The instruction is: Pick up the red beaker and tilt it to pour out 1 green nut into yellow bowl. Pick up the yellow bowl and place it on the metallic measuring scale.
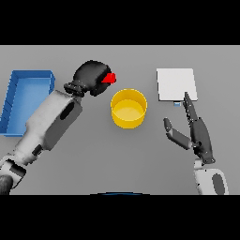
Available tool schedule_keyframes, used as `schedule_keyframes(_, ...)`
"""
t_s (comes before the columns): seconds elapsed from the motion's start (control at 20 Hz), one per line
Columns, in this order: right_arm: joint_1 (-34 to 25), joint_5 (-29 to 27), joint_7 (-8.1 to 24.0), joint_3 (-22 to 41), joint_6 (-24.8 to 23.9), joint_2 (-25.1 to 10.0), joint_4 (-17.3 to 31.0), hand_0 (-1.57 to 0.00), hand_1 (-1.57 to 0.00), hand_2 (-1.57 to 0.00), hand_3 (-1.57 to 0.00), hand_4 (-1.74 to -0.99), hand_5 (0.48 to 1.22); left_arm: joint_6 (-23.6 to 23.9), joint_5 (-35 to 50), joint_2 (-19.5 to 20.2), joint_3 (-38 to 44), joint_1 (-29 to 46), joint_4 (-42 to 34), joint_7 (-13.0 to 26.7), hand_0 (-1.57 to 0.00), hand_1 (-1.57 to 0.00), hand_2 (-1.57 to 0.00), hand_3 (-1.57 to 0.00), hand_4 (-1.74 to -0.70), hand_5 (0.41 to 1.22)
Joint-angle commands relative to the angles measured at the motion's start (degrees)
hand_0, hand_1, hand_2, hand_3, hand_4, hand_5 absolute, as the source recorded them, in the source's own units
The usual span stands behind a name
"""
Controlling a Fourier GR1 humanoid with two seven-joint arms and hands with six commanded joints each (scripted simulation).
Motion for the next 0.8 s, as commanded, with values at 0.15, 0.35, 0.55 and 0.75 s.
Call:
schedule_keyframes(0.15,0.47,-0.11,0.85,0.24,-0.06,0.76,0.53,0.00,0.00,0.00,0.00,-1.191,0.675,-5.61,-6.67,1.39,-6.42,-4.03,2.10,-0.25,-1.57,-1.57,-1.57,-1.44,-1.70,1.209)
schedule_keyframes(0.35,0.56,-1.87,1.24,-0.32,0.05,1.69,0.37,0.00,0.00,0.00,0.00,-1.202,0.651,-10.29,-12.13,1.84,-11.56,-9.39,4.93,-2.38,-1.57,-1.57,-1.57,-1.33,-1.72,1.216)
schedule_keyframes(0.55,1.21,-0.68,0.79,0.05,-0.85,2.09,0.56,0.00,0.00,0.00,0.00,-1.221,0.617,-11.20,-16.36,0.66,-15.84,-13.83,8.71,-7.40,-1.57,-1.57,-1.57,-1.43,-1.73,1.219)
schedule_keyframes(0.75,1.26,0.82,-0.41,0.43,-2.14,2.59,0.82,0.00,0.00,0.00,0.00,-1.205,0.584,-11.81,-21.31,-0.30,-20.79,-17.05,11.19,-10.24,-1.57,-1.57,-1.57,-1.51,-1.73,1.220)
